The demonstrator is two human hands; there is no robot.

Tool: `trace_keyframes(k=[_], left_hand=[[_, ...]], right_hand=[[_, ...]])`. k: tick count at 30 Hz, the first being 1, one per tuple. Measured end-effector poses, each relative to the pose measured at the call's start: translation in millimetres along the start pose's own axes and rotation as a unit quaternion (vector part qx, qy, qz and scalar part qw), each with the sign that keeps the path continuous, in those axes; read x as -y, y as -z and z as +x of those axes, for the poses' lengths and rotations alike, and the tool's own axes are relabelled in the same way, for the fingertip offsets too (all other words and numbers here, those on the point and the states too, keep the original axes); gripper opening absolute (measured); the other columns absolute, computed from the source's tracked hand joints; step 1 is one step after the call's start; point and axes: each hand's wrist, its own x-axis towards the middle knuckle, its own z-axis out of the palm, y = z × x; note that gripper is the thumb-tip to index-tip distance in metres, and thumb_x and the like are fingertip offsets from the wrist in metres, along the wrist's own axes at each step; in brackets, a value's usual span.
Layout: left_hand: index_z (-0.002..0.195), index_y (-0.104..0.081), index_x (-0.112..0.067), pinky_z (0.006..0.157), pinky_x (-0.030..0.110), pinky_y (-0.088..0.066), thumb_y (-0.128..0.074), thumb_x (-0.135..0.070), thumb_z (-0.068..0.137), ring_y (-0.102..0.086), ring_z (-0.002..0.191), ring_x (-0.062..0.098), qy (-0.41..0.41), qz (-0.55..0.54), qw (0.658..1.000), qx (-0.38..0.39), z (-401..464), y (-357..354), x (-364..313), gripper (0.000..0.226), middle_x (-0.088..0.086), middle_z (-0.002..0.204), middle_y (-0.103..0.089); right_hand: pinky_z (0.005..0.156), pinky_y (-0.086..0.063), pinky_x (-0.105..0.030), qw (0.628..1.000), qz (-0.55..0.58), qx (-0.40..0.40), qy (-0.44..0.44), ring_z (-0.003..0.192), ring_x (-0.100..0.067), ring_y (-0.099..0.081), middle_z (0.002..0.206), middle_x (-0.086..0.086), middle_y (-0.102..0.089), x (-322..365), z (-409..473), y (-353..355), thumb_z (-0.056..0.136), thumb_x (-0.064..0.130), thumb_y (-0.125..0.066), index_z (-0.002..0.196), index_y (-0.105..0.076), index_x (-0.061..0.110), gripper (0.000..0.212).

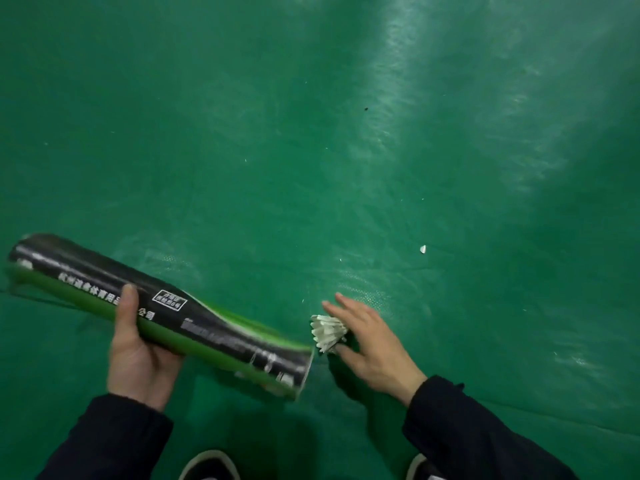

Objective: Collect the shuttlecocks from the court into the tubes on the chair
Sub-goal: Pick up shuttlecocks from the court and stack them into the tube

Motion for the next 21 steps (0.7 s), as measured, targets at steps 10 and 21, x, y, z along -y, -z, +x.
trace_keyframes(k=[10, 21], left_hand=[[0.125, -0.052, -0.061, 0.087, 0.012, -0.049, -0.077, -0.061, 0.055, -0.065, 0.092, -0.011, -0.162, 0.47, 0.842, 0.21, -11, -6, -39, 0.074, -0.028, 0.106, -0.071], [0.137, -0.038, -0.069, 0.103, 0.007, -0.037, -0.075, -0.085, 0.057, -0.053, 0.123, -0.011, -0.18, 0.563, 0.751, 0.292, -17, 1, -7, 0.09, -0.04, 0.137, -0.05]], right_hand=[[0.067, -0.046, -0.037, 0.904, 0.338, -0.253, -0.072, 0.068, -0.016, -0.056, 0.076, 0.004, -0.062, 23, 14, 44, 0.085, 0.031, -0.08, 0.085, -0.058, 0.024, 0.023], [0.103, -0.046, -0.031, 0.888, 0.296, -0.304, 0.175, 0.119, -0.019, -0.063, 0.123, -0.002, -0.067, 91, -16, 136, 0.095, 0.025, -0.067, 0.105, -0.074, 0.018, 0.014]])
